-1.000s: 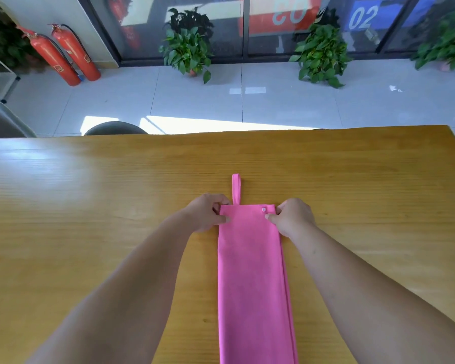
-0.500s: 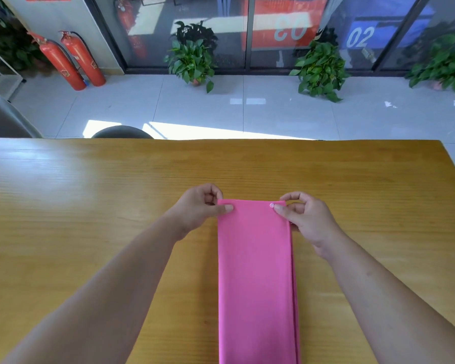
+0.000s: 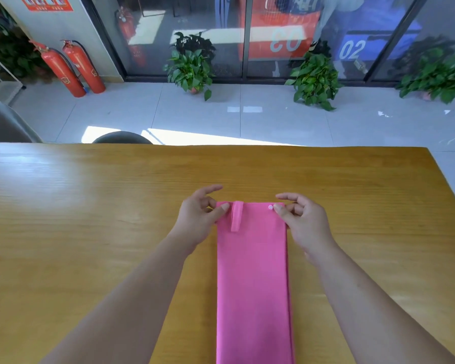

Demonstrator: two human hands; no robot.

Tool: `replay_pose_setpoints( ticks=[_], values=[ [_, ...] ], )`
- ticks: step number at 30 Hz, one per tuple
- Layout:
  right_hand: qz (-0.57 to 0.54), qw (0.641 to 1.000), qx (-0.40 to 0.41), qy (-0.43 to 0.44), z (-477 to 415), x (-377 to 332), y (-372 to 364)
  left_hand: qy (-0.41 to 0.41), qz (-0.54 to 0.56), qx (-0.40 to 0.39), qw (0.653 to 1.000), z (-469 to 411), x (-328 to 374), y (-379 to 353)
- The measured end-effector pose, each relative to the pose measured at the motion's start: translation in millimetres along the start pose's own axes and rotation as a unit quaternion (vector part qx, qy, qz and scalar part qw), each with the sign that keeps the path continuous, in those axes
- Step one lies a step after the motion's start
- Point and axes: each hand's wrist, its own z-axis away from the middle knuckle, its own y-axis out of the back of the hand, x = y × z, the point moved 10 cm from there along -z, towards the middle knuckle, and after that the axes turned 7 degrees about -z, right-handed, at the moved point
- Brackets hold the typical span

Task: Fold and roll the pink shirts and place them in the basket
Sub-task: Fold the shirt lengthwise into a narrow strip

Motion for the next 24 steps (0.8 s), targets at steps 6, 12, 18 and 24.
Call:
replay_pose_setpoints(
  ticks=[6,12,18,24],
  values=[
    [0.030,0.998,0.050,-0.010,-17.2,14.9,4.6,0.022,-0.036,0.074,0.996,-10.4,-10.9,-7.6],
    [0.051,0.965,0.249,-0.070,-21.0,61.3,32.1,0.134,-0.109,0.203,0.964,0.6,-65.9,10.8],
    [0.330,0.933,0.128,0.071,45.2,63.2,-40.7,-0.051,-0.482,0.087,0.870,62.4,-102.6,18.5],
    [0.612,0.776,-0.109,0.106,75.5,111.6,-113.3,-0.086,-0.568,0.048,0.817,94.4,-116.8,26.5]
  ],
)
